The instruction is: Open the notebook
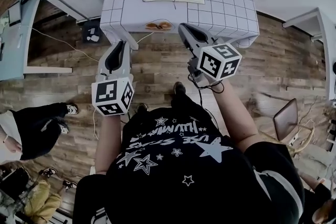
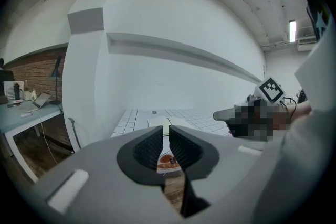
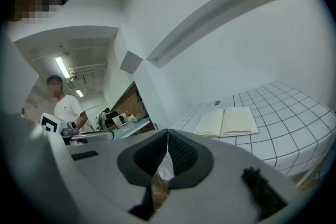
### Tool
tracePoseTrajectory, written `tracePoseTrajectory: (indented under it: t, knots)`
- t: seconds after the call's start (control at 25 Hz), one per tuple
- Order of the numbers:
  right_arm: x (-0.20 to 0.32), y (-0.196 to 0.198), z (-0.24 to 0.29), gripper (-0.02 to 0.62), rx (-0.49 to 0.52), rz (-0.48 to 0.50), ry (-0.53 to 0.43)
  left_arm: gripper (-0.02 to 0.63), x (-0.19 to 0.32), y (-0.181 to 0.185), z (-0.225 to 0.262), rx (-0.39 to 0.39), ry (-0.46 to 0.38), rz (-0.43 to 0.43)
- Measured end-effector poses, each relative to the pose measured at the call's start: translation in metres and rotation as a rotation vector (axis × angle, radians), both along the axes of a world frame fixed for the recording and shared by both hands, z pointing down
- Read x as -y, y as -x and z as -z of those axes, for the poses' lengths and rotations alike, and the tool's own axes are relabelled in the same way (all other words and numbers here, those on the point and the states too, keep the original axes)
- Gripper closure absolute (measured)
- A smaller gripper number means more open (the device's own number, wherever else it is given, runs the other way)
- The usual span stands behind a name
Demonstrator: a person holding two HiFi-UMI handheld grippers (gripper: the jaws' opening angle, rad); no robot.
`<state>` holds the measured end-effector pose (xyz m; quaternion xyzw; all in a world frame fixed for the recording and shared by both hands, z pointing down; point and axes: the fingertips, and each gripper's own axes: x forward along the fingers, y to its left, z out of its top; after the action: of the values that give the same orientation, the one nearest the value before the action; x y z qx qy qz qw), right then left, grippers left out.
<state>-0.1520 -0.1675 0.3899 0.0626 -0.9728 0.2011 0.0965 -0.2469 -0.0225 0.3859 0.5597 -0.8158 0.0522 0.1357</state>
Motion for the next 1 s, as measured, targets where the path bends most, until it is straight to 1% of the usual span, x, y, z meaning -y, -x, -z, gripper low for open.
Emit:
tracePoseTrajectory:
  t: [0.16, 0.32, 0.56, 0.76, 1.0]
  knots:
    - [-0.032, 0.006, 0.006, 0.58, -0.031, -0.013, -0.048, 0.563, -0.024, 0.013, 0.001, -0.016, -0.019, -0.024]
    - [-0.052, 0.003, 0.005, 0.58, -0.06, -0.062, -0.069, 0.563, -0.038, 0.017, 0.001, -0.013, -0.035, -0.073]
    - [-0.074, -0.017, 0.016, 0.581, -0.018, -0.188, -0.064, 0.563, -0.053, 0.009, 0.005, -0.007, -0.062, -0.161]
    - [-0.105, -0.023, 0.017, 0.581, -0.071, -0.182, -0.157, 0.563, -0.069, 0.006, 0.007, -0.008, -0.075, -0.214]
    - [-0.135, -0.022, 0.017, 0.581, -0.086, -0.177, -0.187, 0.565, -0.087, 0.006, 0.005, -0.013, -0.074, -0.247]
